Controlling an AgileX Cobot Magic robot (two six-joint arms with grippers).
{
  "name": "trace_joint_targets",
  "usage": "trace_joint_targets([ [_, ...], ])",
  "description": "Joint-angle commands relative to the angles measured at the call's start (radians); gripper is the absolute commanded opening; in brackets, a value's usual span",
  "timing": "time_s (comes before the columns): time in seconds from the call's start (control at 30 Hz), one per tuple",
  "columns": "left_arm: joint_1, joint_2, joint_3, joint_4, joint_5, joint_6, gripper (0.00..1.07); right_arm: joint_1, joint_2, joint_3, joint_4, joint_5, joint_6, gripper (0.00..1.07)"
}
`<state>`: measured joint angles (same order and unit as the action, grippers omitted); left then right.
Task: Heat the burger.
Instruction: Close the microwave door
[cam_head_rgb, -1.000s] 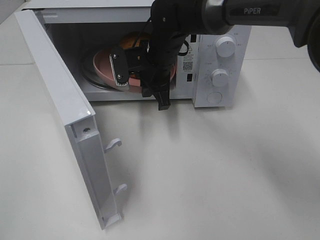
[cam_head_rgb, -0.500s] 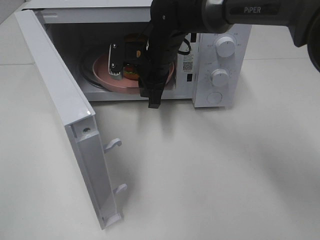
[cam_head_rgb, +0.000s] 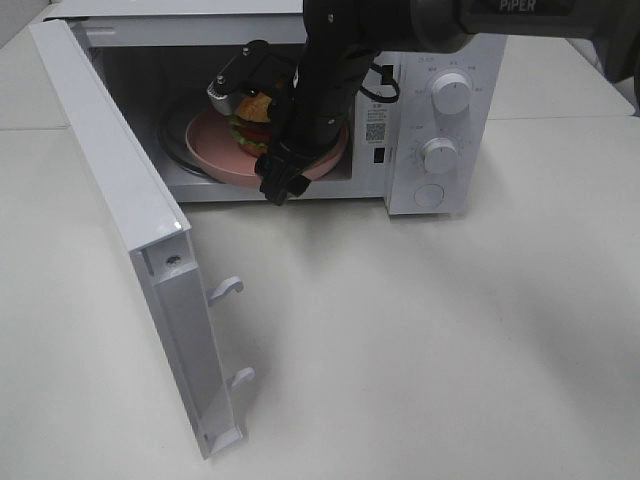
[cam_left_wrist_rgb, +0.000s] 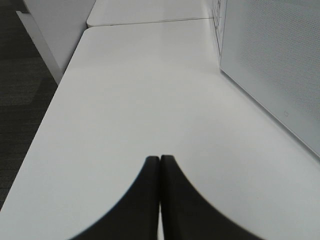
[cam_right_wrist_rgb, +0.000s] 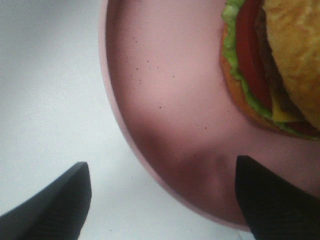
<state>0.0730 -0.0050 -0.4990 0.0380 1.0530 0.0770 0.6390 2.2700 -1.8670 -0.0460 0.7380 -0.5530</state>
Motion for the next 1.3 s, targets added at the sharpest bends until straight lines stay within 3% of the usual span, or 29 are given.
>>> trace_joint_targets([
  [0.03,-0.003,-0.021,0.001,-0.004,-0.013,0.000,0.00,0.015,-0.038,-0.006,0.010,0.063,0.034,0.75],
  [0.47,-0.003,-0.021,0.001,-0.004,-0.013,0.000,0.00,0.015,-0.082,-0.012,0.076,0.176,0.305,0.75],
  [0.97,-0.003,-0.021,0.001,-0.004,-0.013,0.000,0.00,0.015,-0.146,-0.010,0.105,0.507,0.553,0.75],
  [1.2,-0.003,-0.021,0.001,-0.004,-0.013,0.000,0.00,0.015,-0.149,0.002,0.105,0.507,0.623,0.74],
  [1.3,-0.003,-0.021,0.001,-0.004,-0.013,0.000,0.00,0.014,-0.169,0.061,0.100,0.507,0.628,0.73],
])
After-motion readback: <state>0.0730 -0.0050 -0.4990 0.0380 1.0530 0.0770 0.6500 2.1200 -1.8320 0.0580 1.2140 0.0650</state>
